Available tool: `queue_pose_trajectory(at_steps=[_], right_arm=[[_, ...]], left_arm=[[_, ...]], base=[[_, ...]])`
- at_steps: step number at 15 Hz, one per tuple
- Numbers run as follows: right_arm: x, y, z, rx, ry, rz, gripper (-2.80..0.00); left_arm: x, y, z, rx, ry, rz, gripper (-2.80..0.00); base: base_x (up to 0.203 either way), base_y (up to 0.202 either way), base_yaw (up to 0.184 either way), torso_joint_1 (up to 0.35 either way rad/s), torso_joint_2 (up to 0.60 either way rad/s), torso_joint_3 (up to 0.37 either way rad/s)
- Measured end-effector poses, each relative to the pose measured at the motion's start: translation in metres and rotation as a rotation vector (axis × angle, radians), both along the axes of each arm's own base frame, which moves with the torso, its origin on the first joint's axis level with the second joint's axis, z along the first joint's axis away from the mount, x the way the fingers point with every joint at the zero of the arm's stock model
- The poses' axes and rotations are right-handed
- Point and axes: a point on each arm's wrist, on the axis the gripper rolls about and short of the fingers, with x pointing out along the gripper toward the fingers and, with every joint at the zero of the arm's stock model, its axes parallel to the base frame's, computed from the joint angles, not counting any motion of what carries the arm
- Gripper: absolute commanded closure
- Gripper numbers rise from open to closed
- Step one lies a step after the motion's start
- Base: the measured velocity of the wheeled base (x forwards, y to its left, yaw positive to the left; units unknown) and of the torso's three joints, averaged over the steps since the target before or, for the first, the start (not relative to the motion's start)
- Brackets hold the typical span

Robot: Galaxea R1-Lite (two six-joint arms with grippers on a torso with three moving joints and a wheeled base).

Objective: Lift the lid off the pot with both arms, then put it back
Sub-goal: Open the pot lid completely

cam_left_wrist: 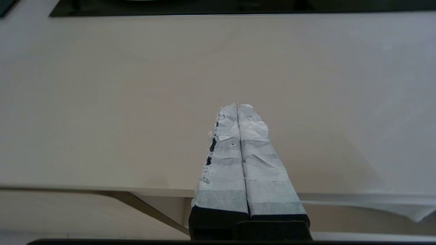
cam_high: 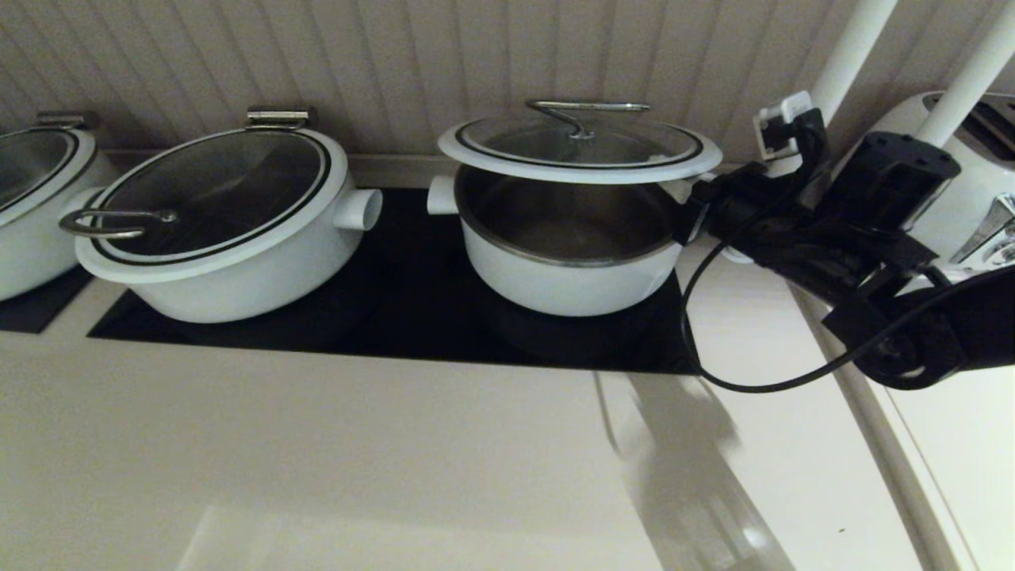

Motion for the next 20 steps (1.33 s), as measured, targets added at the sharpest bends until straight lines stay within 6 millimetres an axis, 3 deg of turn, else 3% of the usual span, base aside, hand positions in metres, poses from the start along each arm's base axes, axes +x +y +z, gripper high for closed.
queue_pose_trajectory(at_steps=[10, 20], right_arm=[[0.003, 0.001, -0.003, 0.003, 0.006, -0.012, 0.0], [-0.002, -0.001, 0.008, 0.015, -0.024, -0.015, 0.0]], left_arm=[[0.0, 0.0, 0.0, -0.019, 0.0, 0.02, 0.0], [0.0, 0.0, 0.0, -0.019, -0.002, 0.02, 0.0]], base=[[0.0, 0.0, 0.0, 0.0, 0.0, 0.0], [0.0, 0.0, 0.0, 0.0, 0.0, 0.0]])
